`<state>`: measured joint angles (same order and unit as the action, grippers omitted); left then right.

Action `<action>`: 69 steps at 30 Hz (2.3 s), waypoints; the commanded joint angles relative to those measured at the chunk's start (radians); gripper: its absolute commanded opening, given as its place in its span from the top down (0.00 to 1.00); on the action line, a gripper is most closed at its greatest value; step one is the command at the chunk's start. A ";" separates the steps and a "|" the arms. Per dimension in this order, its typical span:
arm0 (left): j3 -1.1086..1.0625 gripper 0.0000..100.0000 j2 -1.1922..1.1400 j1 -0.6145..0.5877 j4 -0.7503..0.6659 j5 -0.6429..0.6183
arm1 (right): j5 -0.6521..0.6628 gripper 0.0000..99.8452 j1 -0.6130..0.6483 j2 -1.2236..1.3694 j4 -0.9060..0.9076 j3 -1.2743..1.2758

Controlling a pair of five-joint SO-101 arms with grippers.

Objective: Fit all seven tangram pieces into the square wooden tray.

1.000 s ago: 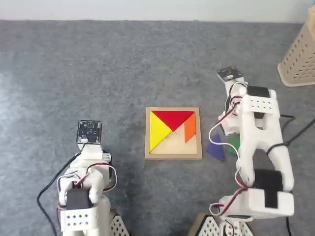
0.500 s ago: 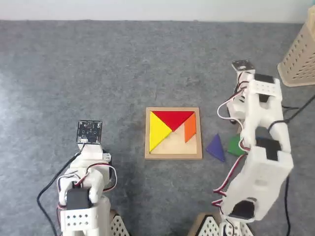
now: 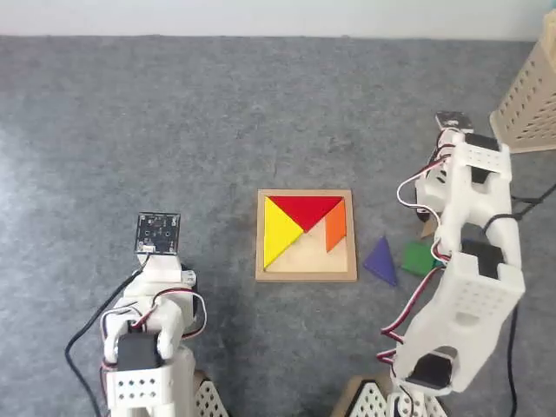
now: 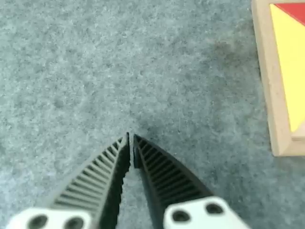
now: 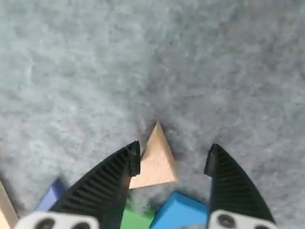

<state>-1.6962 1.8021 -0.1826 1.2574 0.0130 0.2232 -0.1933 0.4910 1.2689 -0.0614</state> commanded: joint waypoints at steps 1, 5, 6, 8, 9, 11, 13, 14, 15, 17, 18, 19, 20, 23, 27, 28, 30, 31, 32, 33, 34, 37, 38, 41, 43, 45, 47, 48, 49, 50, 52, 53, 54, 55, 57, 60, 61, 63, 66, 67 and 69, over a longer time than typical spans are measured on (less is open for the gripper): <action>0.012 0.99 0.017 0.003 0.005 -0.008 | -0.006 0.78 -0.019 -0.024 0.012 -0.049; 0.012 0.99 0.017 0.003 0.005 -0.008 | -0.005 0.78 -0.013 -0.091 0.007 -0.038; 0.012 0.99 0.017 0.003 0.005 -0.008 | -0.003 0.78 -0.012 -0.114 0.005 -0.031; 0.012 0.99 0.017 0.003 0.005 -0.008 | -0.005 0.78 -0.012 -0.165 0.001 0.002; 0.012 0.99 0.017 0.003 0.005 -0.008 | -0.005 0.78 -0.012 -0.191 -0.010 0.021; 0.012 0.99 0.017 0.003 0.005 -0.008 | -0.005 0.78 -0.019 -0.239 -0.053 0.074; 0.012 0.99 0.017 0.003 0.005 -0.008 | -0.003 0.78 -0.019 -0.272 -0.102 0.132; 0.012 0.99 0.017 0.003 0.005 -0.008 | -0.002 0.78 -0.018 -0.280 -0.122 0.157; 0.012 0.99 0.017 0.003 0.005 -0.008 | -0.002 0.78 -0.013 -0.278 -0.136 0.173; 0.012 0.99 0.017 0.003 0.005 -0.008 | 0.008 0.78 -0.012 -0.254 -0.139 0.176; 0.012 0.99 0.017 0.003 0.005 -0.008 | 0.009 0.78 -0.015 -0.234 -0.139 0.173; 0.012 0.99 0.017 0.003 0.005 -0.008 | 0.011 0.78 -0.016 -0.216 -0.142 0.169; 0.012 0.99 0.017 0.003 0.005 -0.008 | 0.011 0.78 -0.016 -0.193 -0.139 0.160; 0.012 0.99 0.017 0.003 0.005 -0.008 | 0.005 0.78 -0.010 -0.140 -0.130 0.126; 0.012 0.99 0.017 0.003 0.005 -0.008 | 0.005 0.78 0.010 -0.096 -0.081 0.071; 0.012 0.99 0.017 0.003 0.005 -0.008 | 0.003 0.78 0.012 -0.088 -0.077 0.068; 0.012 0.99 0.017 0.003 0.005 -0.008 | -0.005 0.78 0.008 -0.079 -0.082 0.066; 0.012 0.99 0.017 0.003 0.005 -0.008 | -0.005 0.78 0.007 -0.077 -0.082 0.066; 0.012 0.99 0.017 0.003 0.005 -0.008 | -0.002 0.78 0.007 -0.076 -0.082 0.066; 0.012 0.99 0.017 0.003 0.005 -0.008 | -0.002 0.78 0.013 -0.076 -0.082 0.066; 0.012 0.99 0.017 0.003 0.005 -0.008 | -0.002 0.78 0.024 -0.076 -0.082 0.066; 0.012 0.99 0.017 0.003 0.005 -0.008 | 0.020 0.78 0.082 -0.070 -0.076 0.066; 0.012 0.99 0.017 0.003 0.005 -0.008 | 0.026 0.78 0.104 -0.068 -0.074 0.066; 0.012 0.99 0.017 0.003 0.005 -0.008 | 0.028 0.80 0.145 -0.067 -0.074 0.066; 0.012 0.99 0.017 0.003 0.005 -0.008 | 0.028 0.85 0.153 -0.068 -0.074 0.066; 0.012 0.99 0.017 0.003 0.005 -0.008 | 0.026 0.89 0.150 -0.068 -0.074 0.066; 0.012 0.99 0.017 0.003 0.005 -0.008 | 0.025 0.92 0.145 -0.070 -0.074 0.066; 0.012 0.99 0.017 0.003 0.005 -0.008 | 0.025 0.92 0.145 -0.071 -0.074 0.066; 0.012 0.99 0.017 0.003 0.005 -0.008 | 0.025 0.92 0.145 -0.074 -0.073 0.066; 0.012 0.99 0.017 0.003 0.005 -0.008 | 0.025 0.92 0.145 -0.077 -0.068 0.066; 0.012 0.99 0.017 0.003 0.005 -0.008 | 0.018 0.91 0.142 -0.091 -0.027 0.051; 0.012 0.99 0.017 0.003 0.005 -0.008 | 0.017 0.91 0.131 -0.107 0.004 0.041; 0.012 0.99 0.017 0.003 0.005 -0.008 | 0.018 0.89 0.120 -0.127 0.033 0.032; 0.012 0.99 0.017 0.003 0.005 -0.008 | 0.018 0.86 0.111 -0.154 0.058 0.026; 0.012 0.99 0.017 0.003 0.005 -0.008 | 0.018 0.83 0.102 -0.226 0.082 0.035; 0.012 0.99 0.017 0.003 0.005 -0.008 | 0.020 0.83 0.113 -0.317 0.082 0.097; 0.012 0.99 0.017 0.003 0.005 -0.008 | 0.020 0.83 0.120 -0.337 0.074 0.121; 0.012 0.99 0.017 0.003 0.005 -0.008 | 0.020 0.83 0.124 -0.344 0.028 0.172; 0.012 0.99 0.017 0.003 0.005 -0.008 | 0.020 0.83 0.122 -0.309 -0.039 0.218; 0.012 0.99 0.017 0.003 0.005 -0.008 | 0.020 0.83 0.119 -0.286 -0.044 0.219; 0.012 0.99 0.017 0.003 0.005 -0.008 | 0.020 0.83 0.108 -0.231 -0.053 0.212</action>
<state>-1.6962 1.8021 -0.1826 1.2574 0.0130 0.2355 -0.0767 0.2424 1.2444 0.1611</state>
